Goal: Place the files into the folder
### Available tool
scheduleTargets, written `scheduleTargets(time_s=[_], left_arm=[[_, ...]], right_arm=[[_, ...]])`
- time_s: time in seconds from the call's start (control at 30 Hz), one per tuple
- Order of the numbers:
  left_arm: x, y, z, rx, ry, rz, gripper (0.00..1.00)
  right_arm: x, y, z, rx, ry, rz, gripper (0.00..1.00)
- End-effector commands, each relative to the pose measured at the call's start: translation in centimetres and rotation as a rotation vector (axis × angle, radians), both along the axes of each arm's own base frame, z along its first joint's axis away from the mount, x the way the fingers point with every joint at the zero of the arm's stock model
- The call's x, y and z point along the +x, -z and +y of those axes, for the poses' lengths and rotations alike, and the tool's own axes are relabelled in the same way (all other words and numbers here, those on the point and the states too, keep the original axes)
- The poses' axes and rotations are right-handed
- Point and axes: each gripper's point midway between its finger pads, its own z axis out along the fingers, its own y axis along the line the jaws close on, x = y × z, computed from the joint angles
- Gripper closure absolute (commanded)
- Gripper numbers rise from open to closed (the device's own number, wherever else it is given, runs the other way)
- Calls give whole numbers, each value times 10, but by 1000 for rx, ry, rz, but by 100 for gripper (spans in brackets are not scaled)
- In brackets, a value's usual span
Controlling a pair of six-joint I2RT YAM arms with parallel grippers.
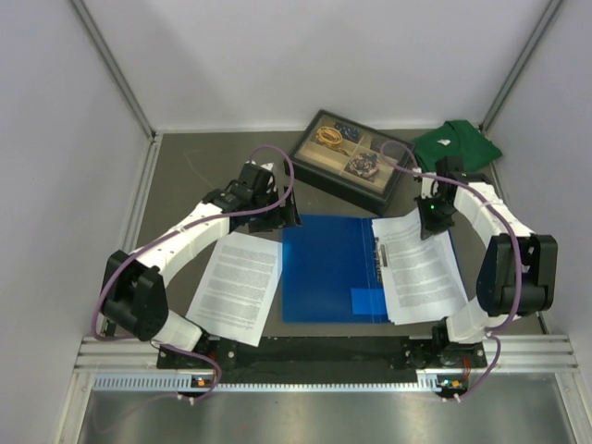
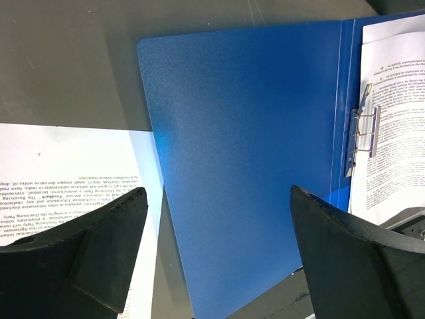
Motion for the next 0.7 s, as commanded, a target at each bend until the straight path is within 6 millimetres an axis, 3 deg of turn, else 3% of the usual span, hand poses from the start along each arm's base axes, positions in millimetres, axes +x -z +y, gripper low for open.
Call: scheduleTargets(time_s=[0.0,0.5,0.6,0.67], left_arm=[[10,-15,-4,-5,10,-50,8],[9,-11,-4,2,19,-35,8],[9,-14,-5,1,21,-41,7],[10,-19,-4,0,21,-49,7]], right_arm=[[25,-15,-4,51,73,-72,100],[26,-9,5,129,110,-61,100],[26,-14,9,154,106,-85,91],[27,-18,11,164,117,-101,77]])
